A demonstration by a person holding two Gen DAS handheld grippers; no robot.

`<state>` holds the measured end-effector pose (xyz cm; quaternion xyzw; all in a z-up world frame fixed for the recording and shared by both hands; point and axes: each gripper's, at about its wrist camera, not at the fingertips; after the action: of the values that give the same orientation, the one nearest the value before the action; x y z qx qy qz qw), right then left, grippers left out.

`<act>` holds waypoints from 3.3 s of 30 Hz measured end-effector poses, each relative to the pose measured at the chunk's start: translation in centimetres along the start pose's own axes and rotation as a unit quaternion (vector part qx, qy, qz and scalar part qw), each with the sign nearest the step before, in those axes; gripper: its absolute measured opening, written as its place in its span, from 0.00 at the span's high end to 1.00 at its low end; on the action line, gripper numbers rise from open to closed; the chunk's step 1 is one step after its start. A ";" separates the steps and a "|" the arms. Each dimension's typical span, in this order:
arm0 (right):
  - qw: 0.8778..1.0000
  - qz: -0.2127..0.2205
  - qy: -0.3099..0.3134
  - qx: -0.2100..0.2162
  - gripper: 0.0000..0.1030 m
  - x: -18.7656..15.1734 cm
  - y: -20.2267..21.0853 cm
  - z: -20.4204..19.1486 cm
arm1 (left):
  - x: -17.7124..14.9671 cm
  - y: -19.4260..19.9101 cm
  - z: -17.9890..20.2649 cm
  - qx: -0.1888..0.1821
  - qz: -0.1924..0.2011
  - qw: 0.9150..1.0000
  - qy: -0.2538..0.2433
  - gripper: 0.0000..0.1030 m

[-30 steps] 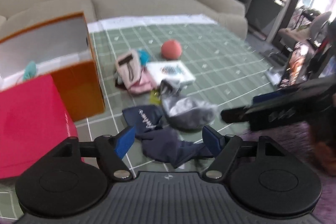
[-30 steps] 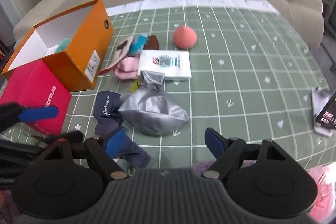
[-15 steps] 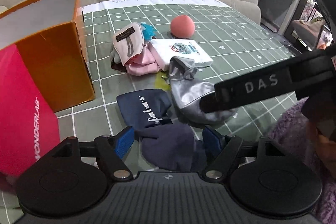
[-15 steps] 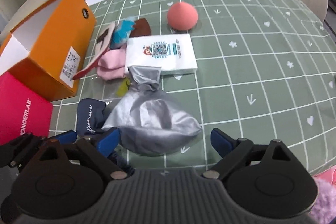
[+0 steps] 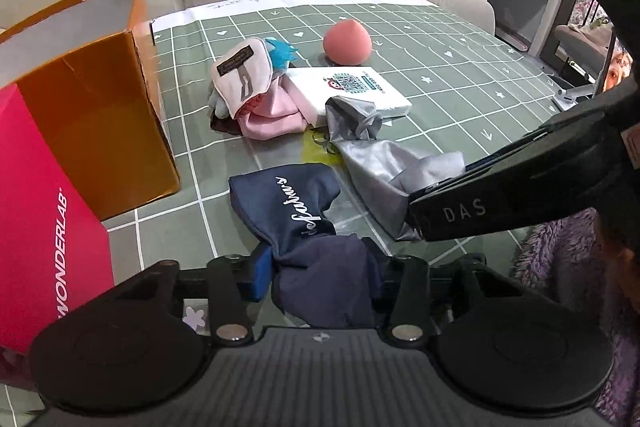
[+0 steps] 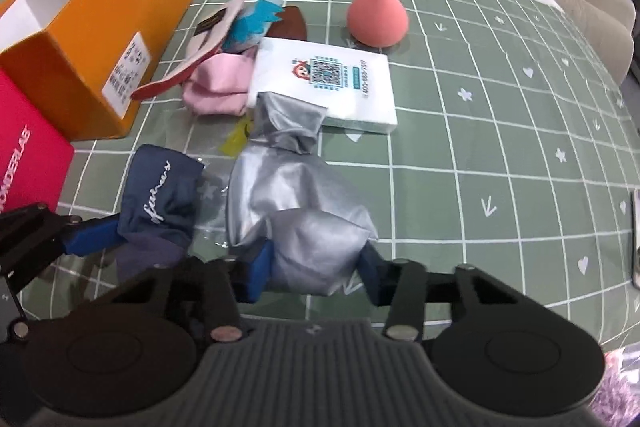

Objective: Organize soft objects
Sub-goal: 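Grasp the navy cloth with the left tool while the right tool grasps the grey eye mask, then lift the navy cloth and grey mask and carry them over the shoebox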

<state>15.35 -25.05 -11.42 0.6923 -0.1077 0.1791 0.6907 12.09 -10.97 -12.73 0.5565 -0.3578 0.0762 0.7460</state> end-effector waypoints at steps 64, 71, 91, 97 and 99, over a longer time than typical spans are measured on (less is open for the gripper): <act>0.954 0.219 0.121 0.167 1.00 2.0 20.2 -16.1 | 2.9 22.7 -10.6 0.077 0.165 0.977 0.114 0.87; 0.945 0.251 0.124 0.171 1.00 7.4 19.1 -18.2 | 6.5 22.4 -13.9 0.114 0.177 0.972 0.101 0.87; 0.970 0.144 0.133 0.145 0.98 16.0 5.6 -21.9 | 11.0 11.2 -21.9 0.172 0.065 0.976 0.118 0.87; 0.972 0.120 0.147 0.139 0.89 15.9 3.4 -22.3 | 10.7 9.5 -23.1 0.180 0.041 0.974 0.129 0.81; 0.972 0.119 0.150 0.137 0.71 15.8 3.4 -22.5 | 10.6 9.3 -23.3 0.181 0.035 0.974 0.131 0.78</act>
<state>26.20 -1.23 -2.49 0.7279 -0.0586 0.3752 0.5709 25.51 10.05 -1.84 0.6547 -0.2562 0.2382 0.6700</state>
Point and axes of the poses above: each gripper's, at about its wrist camera, not at the fingertips, and y roughly against the way its jaws point, z to its right, x to its top, and after that the axes turned 5 degrees about y, right-handed
